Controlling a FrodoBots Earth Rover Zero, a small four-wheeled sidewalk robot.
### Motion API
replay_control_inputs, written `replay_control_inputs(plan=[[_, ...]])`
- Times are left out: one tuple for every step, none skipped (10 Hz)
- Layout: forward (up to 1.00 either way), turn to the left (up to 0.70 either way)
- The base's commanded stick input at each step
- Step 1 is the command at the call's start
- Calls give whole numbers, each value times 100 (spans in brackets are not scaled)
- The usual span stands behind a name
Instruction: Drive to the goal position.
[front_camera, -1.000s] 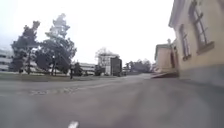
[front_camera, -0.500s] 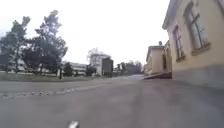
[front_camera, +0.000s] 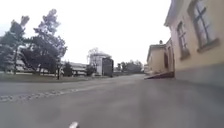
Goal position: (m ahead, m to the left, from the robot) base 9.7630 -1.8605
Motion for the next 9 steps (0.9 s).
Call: replay_control_inputs(plan=[[100,-40],[100,-40],[100,-40],[100,-40],[100,-10],[100,0],[100,0],[100,0],[100,0]])
